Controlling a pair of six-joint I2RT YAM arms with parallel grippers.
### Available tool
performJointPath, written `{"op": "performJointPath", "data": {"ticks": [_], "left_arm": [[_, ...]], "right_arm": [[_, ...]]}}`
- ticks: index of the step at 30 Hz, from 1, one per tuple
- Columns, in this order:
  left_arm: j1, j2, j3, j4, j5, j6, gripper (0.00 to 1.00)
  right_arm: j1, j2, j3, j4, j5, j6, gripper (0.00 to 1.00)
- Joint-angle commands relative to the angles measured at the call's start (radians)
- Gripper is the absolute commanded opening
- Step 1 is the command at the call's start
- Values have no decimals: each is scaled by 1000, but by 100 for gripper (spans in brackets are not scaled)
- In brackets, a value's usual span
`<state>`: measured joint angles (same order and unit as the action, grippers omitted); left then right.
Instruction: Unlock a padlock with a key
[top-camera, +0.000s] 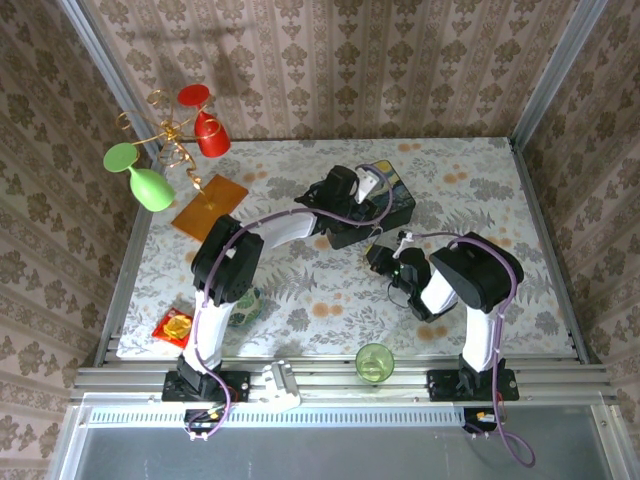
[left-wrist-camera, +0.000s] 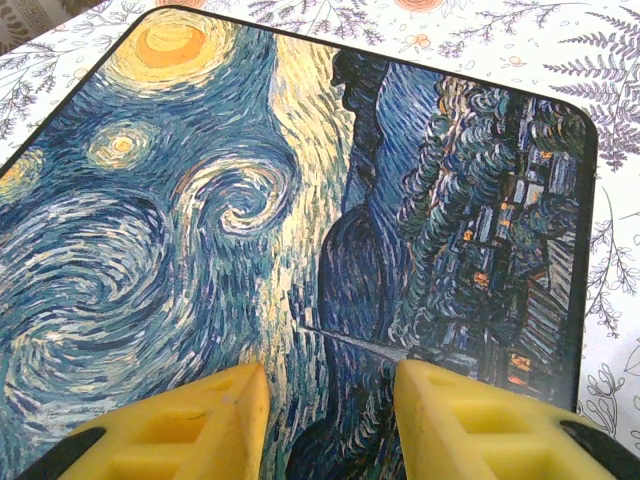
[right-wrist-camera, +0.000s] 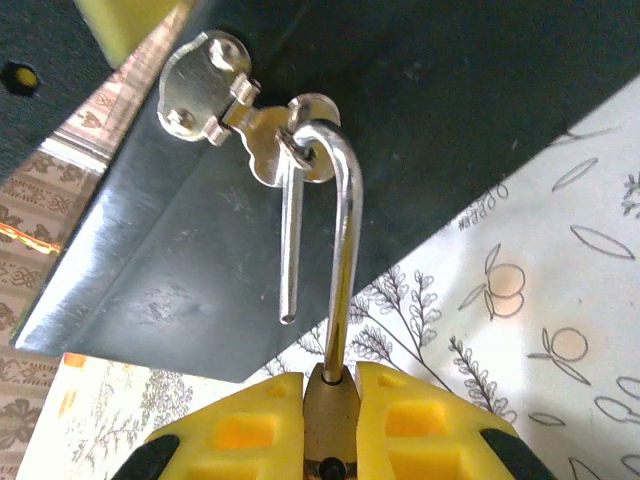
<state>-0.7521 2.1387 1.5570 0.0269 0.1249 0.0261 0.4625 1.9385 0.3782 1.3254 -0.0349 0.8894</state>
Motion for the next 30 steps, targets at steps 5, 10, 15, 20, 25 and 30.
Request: {"op": "performJointPath", "data": {"ticks": [5,10,15,20,25,30], "left_arm": [[6,84,-140,-274,18,14,38],[7,70,-170,-259,19,25,38],[2,60,-181,-261,28,45,38],[-4,56,-196,-252,34,63,38],[-10,52,-203,-259,22,80,37],[-12,49,-209,-259,9,84,36]], "right_arm": [[36,-27,61,0,213,56,0],[127,5,143,-5,445,147,0],[156,52,172,1,565,226,0],[142,10,173,0,580,196,0],[92,-24,157,-3,537,188,0],[45,-101,108,-11,504,141,0]]}}
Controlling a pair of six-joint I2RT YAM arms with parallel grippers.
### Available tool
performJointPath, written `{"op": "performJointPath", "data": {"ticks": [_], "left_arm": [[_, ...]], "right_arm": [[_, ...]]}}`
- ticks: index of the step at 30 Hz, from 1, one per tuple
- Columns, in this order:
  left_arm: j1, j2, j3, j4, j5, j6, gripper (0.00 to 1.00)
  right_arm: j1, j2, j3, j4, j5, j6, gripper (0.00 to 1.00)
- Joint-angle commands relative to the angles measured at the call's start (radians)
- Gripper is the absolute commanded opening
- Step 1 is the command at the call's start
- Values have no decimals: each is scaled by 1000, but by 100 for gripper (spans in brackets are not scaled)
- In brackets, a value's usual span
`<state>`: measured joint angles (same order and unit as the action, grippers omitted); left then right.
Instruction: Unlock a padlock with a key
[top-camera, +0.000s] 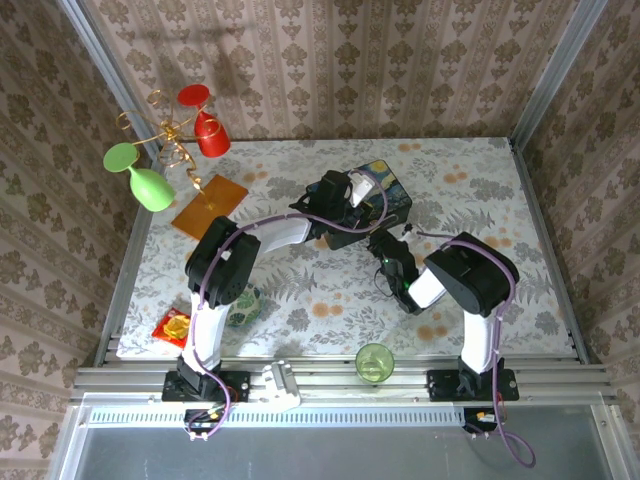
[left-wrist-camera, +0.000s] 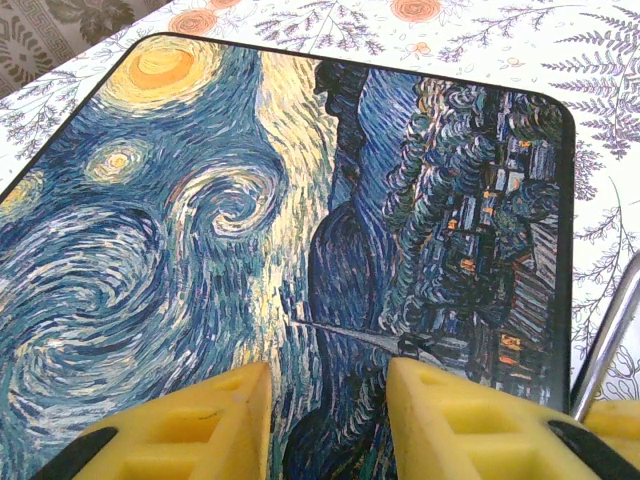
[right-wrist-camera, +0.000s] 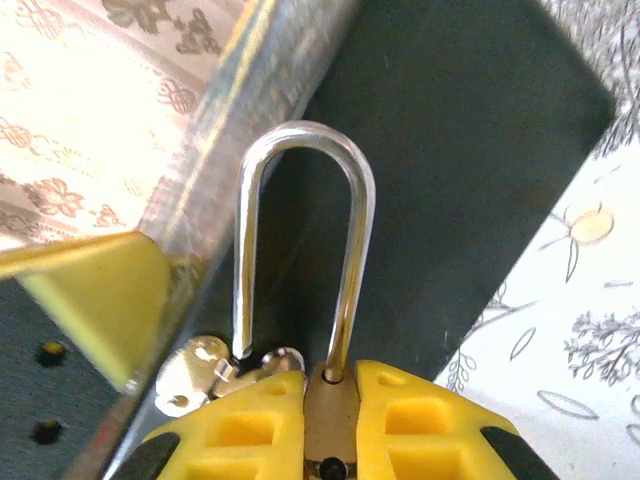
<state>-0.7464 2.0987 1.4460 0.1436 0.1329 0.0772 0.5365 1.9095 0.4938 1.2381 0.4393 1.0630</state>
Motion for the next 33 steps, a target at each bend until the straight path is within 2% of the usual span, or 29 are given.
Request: {"op": "performJointPath", "data": {"ticks": [1,4,6,9,10,11,13,19,21,23,28,33], "left_arm": [[-19,89,-95,-374,1,33,36],[-17,83,-96,-374,2,44,36],[-12,77,-92,-373,9,54,35],[8,59,-74,-371,39,50,35],[20,55,-61,-379,47,46,35],[27,53,-44,-390,56,47,35],[37,55,-7,-417,52,61,35],[73,42,27,-455,42,100,35],[79,41,40,-478,40,111,35],[82,38,52,-505,24,124,34],[79,-5,22,-492,22,161,35],[87,-25,75,-493,46,122,39]], "right_arm": [[-43,-87,-18,74,18,-39,0],[-93,-146,-24,11,-95,-71,0],[-152,-214,-13,-154,-217,-64,0],[-236,-352,35,-525,-431,-144,0],[-259,-401,87,-725,-493,-217,0],[-266,-439,147,-942,-524,-306,0],[-272,-477,235,-1219,-578,-442,0],[-278,-461,390,-1690,-752,-651,0],[-272,-454,416,-1807,-741,-713,0],[-278,-463,425,-1888,-670,-745,0],[-322,-397,451,-1980,-775,-817,2],[-320,-252,497,-2003,-722,-830,0]]}}
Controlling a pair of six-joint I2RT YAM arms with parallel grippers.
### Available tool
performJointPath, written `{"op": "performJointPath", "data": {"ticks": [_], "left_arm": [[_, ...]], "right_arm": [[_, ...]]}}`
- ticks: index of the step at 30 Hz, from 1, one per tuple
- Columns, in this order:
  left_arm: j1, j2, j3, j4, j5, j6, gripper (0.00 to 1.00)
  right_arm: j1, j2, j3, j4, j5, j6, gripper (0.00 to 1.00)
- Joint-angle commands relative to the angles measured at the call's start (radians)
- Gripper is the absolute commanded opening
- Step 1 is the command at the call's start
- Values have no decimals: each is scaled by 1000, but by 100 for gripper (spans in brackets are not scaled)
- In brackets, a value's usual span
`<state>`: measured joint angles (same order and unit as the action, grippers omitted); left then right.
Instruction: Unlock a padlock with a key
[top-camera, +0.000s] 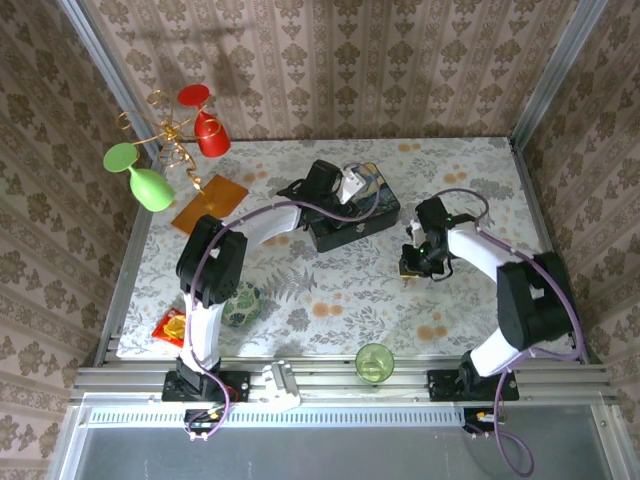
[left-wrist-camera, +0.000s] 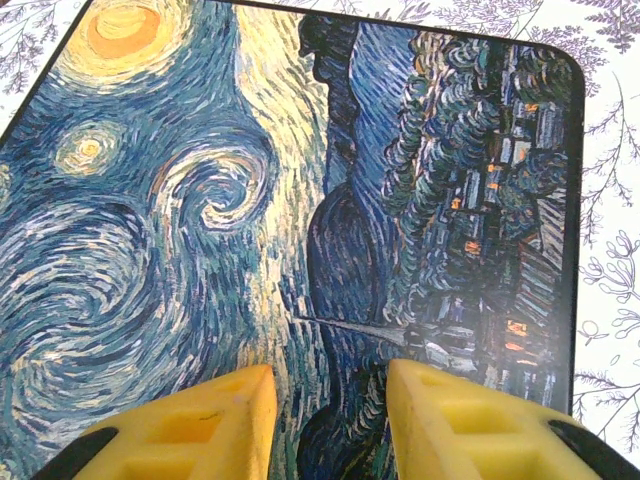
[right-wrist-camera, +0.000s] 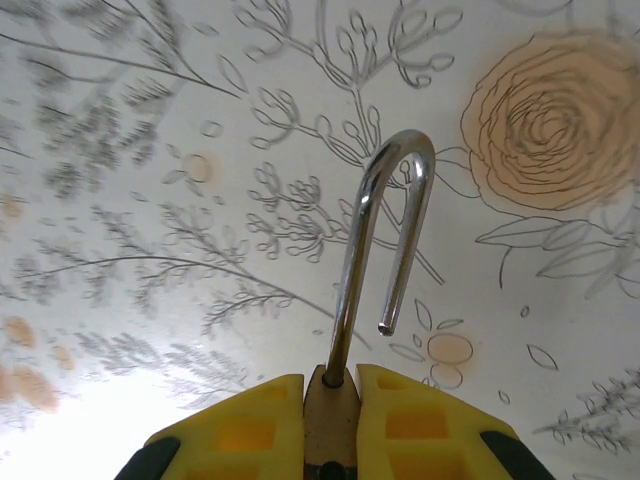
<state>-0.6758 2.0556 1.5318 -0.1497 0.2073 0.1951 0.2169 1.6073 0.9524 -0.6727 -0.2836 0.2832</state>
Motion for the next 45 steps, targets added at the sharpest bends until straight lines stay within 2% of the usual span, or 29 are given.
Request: {"op": "performJointPath", "data": {"ticks": [1,10,12,14,17,23,25,26,28,29,30,31,32,33,35,36,38,40,42,45], "left_arm": [[17,8,-1,-198,-31,-5,41],[19,-58,47,-175,-20,-79,44],[19,-102,30,-167,-51,-115,45],[22,-155,4,-167,-78,-146,48],[28,-243,-45,-162,-98,-184,49],[41,-390,-159,-145,-77,-224,50],[49,-421,-196,-127,-67,-243,51],[55,-435,-217,-112,-56,-253,51],[66,-447,-238,-104,-35,-267,51],[68,-451,-245,-109,-31,-269,51],[68,-457,-251,-112,-31,-268,51],[70,-464,-259,-113,-34,-269,50],[71,-474,-269,-116,-34,-273,50],[75,-484,-279,-113,-30,-276,49],[83,-512,-311,-90,-18,-293,49],[87,-524,-329,-73,-6,-303,49],[97,-543,-355,-56,16,-324,49],[101,-559,-380,-38,43,-329,49],[102,-580,-414,-10,43,-340,49],[105,-600,-447,-7,41,-348,50]], "right_arm": [[0,67,47,-102,15,-56,0],[1,165,66,-146,114,-69,5],[1,161,64,-154,141,-67,12],[0,159,65,-167,159,-69,30],[2,163,67,-167,167,-68,36],[0,145,74,-182,244,-66,32],[-3,137,65,-173,237,-64,24],[-2,130,58,-160,228,-58,26],[-2,125,56,-154,204,-56,37],[2,125,57,-160,205,-59,37],[0,121,55,-162,211,-59,35],[-2,113,51,-160,212,-58,24],[-5,105,47,-154,206,-57,7],[-5,99,42,-146,202,-58,2],[-10,86,38,-139,188,-59,5],[-20,76,35,-131,135,-65,6],[-32,41,13,-79,9,-63,15],[-44,24,-8,-26,-87,-61,15],[-47,49,5,-56,-63,-74,17],[-45,71,16,-140,91,-62,28]]}}
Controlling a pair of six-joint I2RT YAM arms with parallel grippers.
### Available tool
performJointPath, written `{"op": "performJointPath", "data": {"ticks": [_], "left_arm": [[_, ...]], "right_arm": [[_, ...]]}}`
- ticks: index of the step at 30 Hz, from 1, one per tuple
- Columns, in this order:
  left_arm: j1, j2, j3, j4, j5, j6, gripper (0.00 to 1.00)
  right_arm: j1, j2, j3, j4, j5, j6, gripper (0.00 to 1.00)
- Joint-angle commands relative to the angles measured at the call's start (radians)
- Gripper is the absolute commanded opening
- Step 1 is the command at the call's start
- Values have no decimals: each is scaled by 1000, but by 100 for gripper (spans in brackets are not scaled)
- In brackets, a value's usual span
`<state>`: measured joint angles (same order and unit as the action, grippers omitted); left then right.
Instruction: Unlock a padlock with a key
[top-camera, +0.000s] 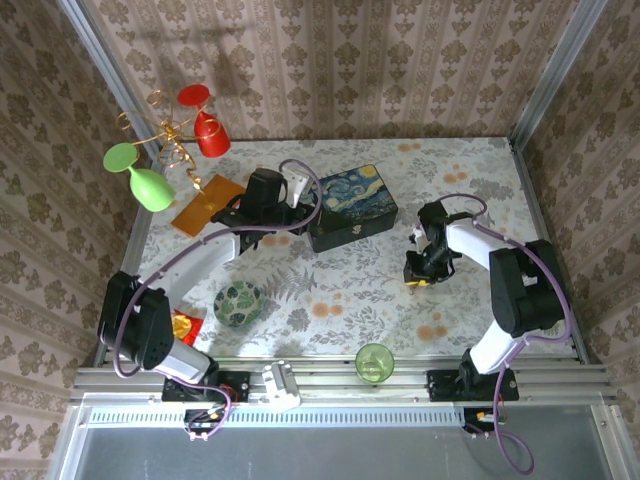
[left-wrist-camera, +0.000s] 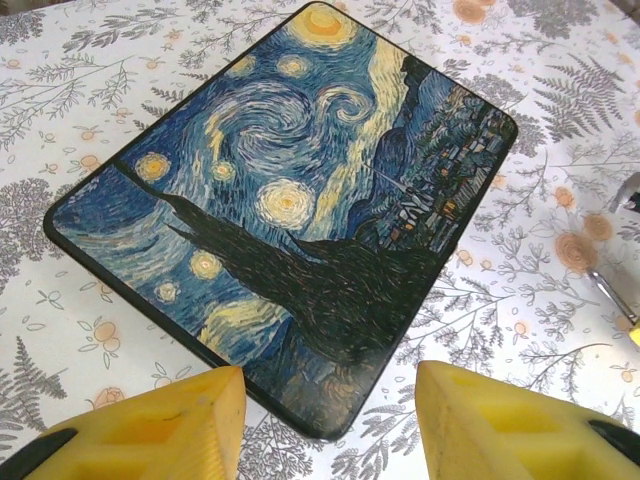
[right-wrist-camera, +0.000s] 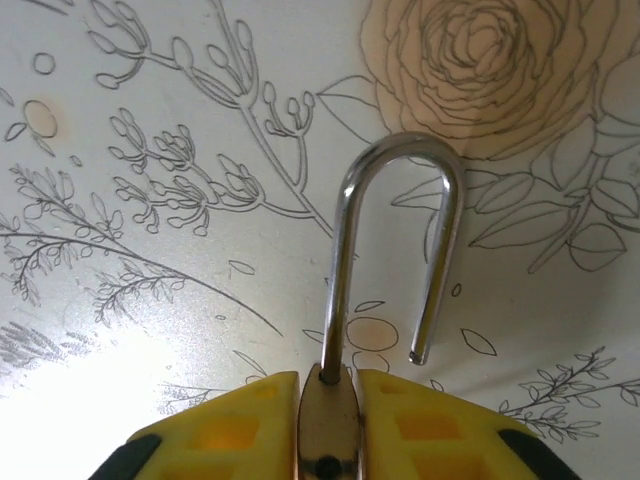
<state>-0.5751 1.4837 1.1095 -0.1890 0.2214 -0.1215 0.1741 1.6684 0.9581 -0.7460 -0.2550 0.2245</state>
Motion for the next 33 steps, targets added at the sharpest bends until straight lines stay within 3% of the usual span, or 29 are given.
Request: {"op": "performJointPath", "data": {"ticks": [1,6,10,14,18,22,23,25,28,30,33], "left_arm": [[6,-33,-32,31,25,-32,50],[18,-55,-71,46,19,-43,50],[28,-76,-100,65,22,-49,50],[40,-81,-105,62,26,-52,50],[66,-101,-105,30,-47,-83,51],[93,-186,-175,66,-177,-98,60],[102,-203,-200,76,-223,-94,69],[112,-211,-239,96,-297,-72,100],[190,-207,-283,107,-397,-54,100],[225,-221,-349,199,-405,-7,100],[243,-244,-447,336,-528,75,100]], "right_arm": [[-6,4,6,-73,77,6,29],[-34,-41,-16,-52,90,37,38],[-56,-74,-28,-53,135,47,32],[-56,-106,-17,-57,126,44,37],[-56,-189,1,-27,153,55,41],[-56,-261,45,32,252,62,52],[-59,-269,46,66,287,66,60],[-77,-320,48,129,316,64,98],[-114,-344,3,312,396,43,100],[-130,-353,-45,433,452,14,100],[-137,-370,-134,611,505,-58,100]]}}
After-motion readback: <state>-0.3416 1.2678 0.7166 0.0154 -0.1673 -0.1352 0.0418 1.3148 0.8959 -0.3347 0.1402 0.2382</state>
